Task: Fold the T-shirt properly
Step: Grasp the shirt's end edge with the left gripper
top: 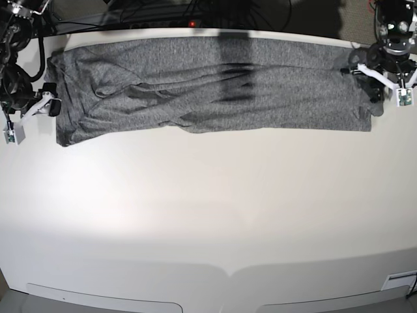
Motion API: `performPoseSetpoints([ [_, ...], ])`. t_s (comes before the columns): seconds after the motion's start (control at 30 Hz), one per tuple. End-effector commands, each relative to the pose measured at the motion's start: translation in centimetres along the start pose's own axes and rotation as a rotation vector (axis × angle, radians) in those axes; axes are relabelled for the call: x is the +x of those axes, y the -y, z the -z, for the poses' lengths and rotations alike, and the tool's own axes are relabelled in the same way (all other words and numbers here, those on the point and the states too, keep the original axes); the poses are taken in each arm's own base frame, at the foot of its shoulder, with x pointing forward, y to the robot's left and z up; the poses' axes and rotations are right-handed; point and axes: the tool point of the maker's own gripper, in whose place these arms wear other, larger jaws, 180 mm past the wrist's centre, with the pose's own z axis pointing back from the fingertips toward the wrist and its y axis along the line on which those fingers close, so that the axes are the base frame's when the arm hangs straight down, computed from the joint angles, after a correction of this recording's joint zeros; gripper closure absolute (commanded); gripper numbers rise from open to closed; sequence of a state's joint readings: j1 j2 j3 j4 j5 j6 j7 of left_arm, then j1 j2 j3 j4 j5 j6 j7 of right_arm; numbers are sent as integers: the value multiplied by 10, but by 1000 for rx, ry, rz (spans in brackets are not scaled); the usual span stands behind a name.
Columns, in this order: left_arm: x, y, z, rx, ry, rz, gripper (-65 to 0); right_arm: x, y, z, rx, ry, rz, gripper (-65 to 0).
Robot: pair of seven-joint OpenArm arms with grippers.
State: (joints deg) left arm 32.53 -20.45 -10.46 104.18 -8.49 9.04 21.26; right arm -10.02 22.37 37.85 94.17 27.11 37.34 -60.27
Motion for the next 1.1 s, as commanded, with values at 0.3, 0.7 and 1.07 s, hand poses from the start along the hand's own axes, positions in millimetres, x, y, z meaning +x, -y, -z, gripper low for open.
performPoseSetpoints([
  [0.3, 27, -14, -3, -156, 69, -81, -290, 14, 5, -6, -11, 40, -22, -362],
  [0.7, 20, -3, 22, -606, -139, -112, -290, 8, 5, -6, -12, 5, -22, -362],
  [1.07, -15, -18, 40, -659, -313, -323, -290, 8, 5, -6, -12, 7, -22, -362],
])
